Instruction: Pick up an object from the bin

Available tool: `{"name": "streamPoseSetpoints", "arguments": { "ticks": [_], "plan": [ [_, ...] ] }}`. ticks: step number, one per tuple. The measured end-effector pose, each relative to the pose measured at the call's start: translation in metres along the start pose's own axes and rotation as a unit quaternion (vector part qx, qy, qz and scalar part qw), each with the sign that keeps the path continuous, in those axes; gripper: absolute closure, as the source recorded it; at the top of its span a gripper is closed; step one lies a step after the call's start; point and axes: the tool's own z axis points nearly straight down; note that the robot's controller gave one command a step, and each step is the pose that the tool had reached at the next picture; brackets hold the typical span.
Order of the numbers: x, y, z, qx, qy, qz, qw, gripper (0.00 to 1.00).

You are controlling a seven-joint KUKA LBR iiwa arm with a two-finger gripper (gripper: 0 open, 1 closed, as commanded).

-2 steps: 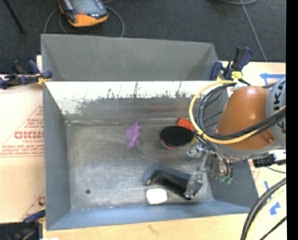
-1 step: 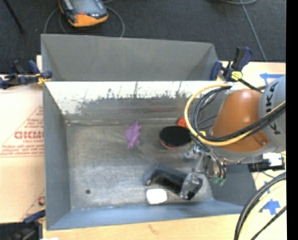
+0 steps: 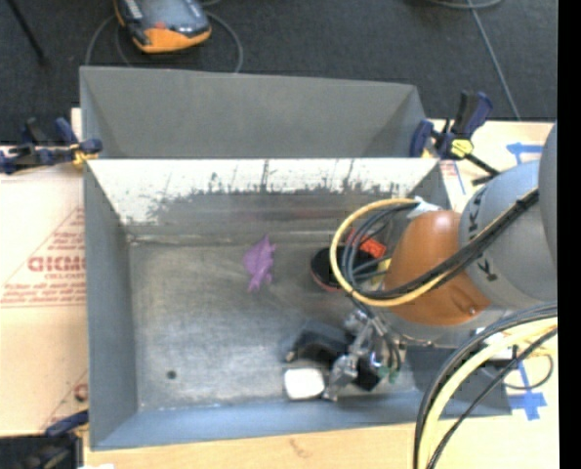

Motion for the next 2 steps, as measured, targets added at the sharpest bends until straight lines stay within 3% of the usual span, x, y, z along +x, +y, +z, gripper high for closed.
{"name": "streamPoseSetpoints", "arguments": {
  "ticks": [1, 2],
  "plan": [
    [-0.0092, -0.0009, -0.0043, -0.001, 0.0027, -0.016, 0.9999, 1.00],
    [-0.0092, -0.0009, -0.0043, -0.001, 0.0027, -0.016, 0.9999, 1.00]
  ]
}}
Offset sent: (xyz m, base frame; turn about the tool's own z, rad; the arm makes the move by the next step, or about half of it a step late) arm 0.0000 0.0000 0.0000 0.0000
